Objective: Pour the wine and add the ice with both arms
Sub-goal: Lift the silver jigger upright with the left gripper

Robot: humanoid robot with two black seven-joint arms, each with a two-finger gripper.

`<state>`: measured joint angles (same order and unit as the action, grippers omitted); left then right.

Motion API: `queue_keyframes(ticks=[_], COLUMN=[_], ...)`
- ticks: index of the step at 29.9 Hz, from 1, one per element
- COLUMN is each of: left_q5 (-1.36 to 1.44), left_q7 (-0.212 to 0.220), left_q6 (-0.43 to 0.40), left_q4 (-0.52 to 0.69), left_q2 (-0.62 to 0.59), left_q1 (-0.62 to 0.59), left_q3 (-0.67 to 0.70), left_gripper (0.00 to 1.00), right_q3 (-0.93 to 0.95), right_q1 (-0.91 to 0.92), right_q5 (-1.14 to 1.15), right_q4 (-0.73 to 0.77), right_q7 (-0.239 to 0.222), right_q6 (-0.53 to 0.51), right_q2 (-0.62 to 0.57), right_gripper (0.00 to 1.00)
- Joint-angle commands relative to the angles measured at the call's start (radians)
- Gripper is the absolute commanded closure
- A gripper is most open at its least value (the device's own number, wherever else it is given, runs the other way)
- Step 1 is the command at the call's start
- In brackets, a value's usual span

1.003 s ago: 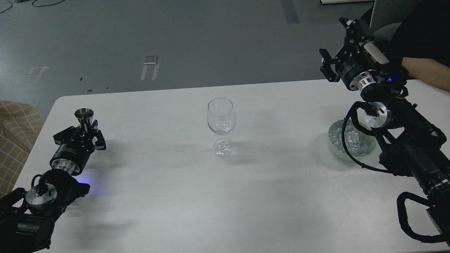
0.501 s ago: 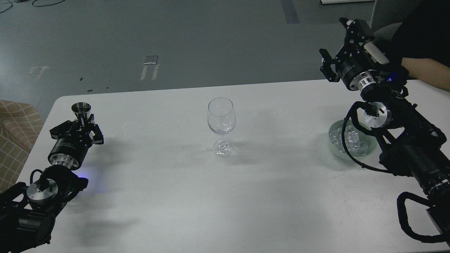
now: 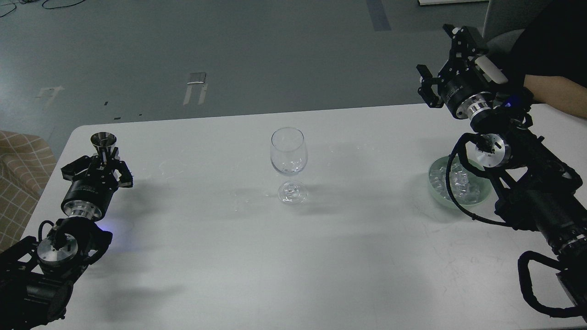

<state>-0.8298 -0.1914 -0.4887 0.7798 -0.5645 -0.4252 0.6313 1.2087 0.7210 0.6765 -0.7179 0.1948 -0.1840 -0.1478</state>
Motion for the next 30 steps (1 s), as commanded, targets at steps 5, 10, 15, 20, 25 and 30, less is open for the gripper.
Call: queue_keyframes(ticks=[5, 10, 15, 20, 25, 30], left_q5=[0.0, 0.0, 0.0, 0.0, 0.0, 0.0], left_q7=[-0.002, 0.013, 0.035, 0.036, 0.038, 0.044], left_q6=[0.0, 0.0, 0.0, 0.0, 0.0, 0.0], left_q4=[0.01, 0.047, 0.11, 0.206, 0.294, 0.377], left_q2=[-0.008, -0.015, -0.057, -0.121, -0.178, -0.213], left_q1=[-0.013, -0.013, -0.013, -0.013, -0.017, -0.018], left_q3=[-0.039, -0.041, -0.085, -0.139, -0.14, -0.148], left_gripper=[1.0, 1.0, 1.0, 1.0, 1.0, 1.0], right_q3=[0.0, 0.0, 0.0, 0.0, 0.0, 0.0], right_q1=[0.0, 0.0, -0.009, -0.012, -0.011, -0.011], right_q5=[0.0, 0.0, 0.0, 0.0, 0.0, 0.002], right_q4=[0.0, 0.0, 0.0, 0.0, 0.0, 0.0], right_q7=[0.0, 0.0, 0.0, 0.0, 0.0, 0.0], right_q6=[0.0, 0.0, 0.0, 0.0, 0.0, 0.0], right_q2=[0.001, -0.001, -0.001, -0.001, 0.001, 0.004], right_gripper=[0.0, 0.0, 0.0, 0.0, 0.0, 0.0])
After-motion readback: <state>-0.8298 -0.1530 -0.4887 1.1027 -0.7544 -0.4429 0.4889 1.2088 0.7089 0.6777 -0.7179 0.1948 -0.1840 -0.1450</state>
